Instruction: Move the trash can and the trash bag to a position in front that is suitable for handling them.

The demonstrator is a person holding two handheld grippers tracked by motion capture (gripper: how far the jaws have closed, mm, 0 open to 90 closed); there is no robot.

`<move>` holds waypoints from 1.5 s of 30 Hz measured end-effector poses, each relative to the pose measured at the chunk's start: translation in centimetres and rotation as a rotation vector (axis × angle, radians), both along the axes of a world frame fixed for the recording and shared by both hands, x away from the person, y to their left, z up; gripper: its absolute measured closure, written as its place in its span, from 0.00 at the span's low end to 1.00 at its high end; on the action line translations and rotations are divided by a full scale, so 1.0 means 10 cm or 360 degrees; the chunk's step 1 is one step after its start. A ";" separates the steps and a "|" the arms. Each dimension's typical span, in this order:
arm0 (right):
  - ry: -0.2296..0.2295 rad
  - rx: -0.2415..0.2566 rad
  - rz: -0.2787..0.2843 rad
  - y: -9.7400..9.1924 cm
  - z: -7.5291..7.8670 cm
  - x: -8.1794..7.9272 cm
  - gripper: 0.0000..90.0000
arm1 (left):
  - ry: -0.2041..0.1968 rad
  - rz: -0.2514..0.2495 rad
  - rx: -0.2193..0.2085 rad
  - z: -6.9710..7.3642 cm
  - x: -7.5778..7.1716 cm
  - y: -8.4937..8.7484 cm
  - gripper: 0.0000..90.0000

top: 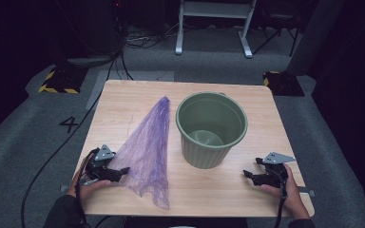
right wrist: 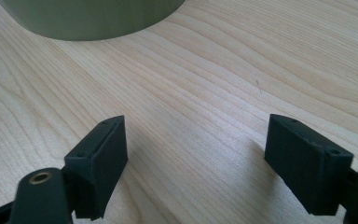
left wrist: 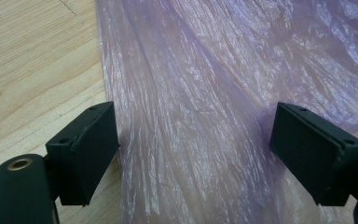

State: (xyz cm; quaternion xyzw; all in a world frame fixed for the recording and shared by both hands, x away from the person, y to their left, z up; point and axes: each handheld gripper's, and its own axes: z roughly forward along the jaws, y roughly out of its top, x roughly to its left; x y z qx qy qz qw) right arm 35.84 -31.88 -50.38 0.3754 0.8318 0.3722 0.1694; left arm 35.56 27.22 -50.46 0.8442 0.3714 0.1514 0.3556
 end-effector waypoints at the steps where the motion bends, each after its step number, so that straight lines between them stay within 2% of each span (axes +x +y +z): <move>1: 0.0000 -0.0001 0.0000 0.00 0.00 0.00 0.23 | 0.0000 0.0000 0.0000 0.00 0.00 0.00 0.16; 22: 0.0000 -0.0002 -0.0003 0.00 0.00 0.00 0.23 | -0.0002 0.0003 -0.0006 0.00 0.03 -0.01 0.16; 35: 0.0002 0.0003 -0.0007 0.01 0.00 0.01 0.23 | -0.0002 -0.0044 0.0001 0.00 0.26 -0.07 0.17; 45: 0.0002 0.0003 -0.0007 0.01 0.00 0.01 0.23 | -0.0004 -0.0068 0.0007 0.01 0.52 -0.26 0.17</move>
